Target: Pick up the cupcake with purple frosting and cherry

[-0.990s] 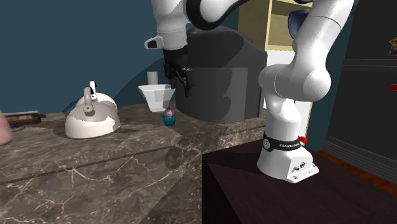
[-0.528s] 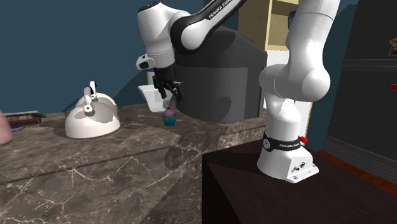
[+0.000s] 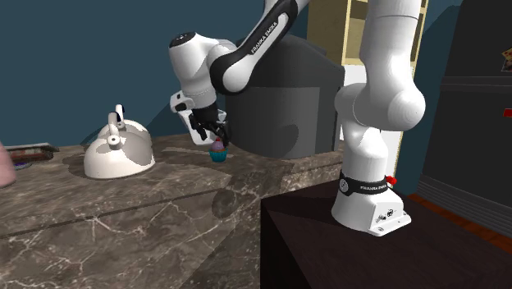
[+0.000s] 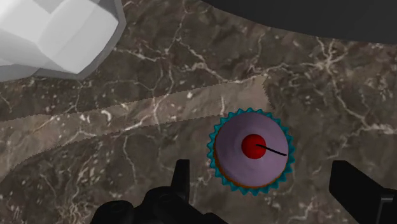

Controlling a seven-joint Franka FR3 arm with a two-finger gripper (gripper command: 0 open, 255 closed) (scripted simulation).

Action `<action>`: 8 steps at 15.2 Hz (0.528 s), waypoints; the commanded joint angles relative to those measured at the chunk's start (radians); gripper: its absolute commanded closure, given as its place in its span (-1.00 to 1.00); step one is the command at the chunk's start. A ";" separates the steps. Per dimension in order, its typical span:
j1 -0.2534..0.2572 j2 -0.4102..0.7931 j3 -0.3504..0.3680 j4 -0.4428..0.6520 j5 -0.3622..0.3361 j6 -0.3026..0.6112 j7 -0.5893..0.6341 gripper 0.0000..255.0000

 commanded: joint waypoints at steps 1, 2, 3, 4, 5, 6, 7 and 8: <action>-0.002 0.022 -0.003 -0.007 -0.006 0.028 0.010 -1.00; -0.003 0.032 -0.004 -0.011 -0.009 0.041 0.016 -1.00; -0.005 0.049 -0.006 -0.016 -0.014 0.062 0.026 -1.00; -0.005 0.049 -0.006 -0.016 -0.014 0.062 0.026 -1.00; -0.005 0.049 -0.006 -0.016 -0.014 0.062 0.026 -1.00; -0.004 0.048 -0.005 -0.017 -0.014 0.061 0.026 1.00; -0.004 0.048 -0.005 -0.016 -0.014 0.061 0.026 1.00; -0.004 0.048 -0.005 -0.016 -0.014 0.061 0.026 1.00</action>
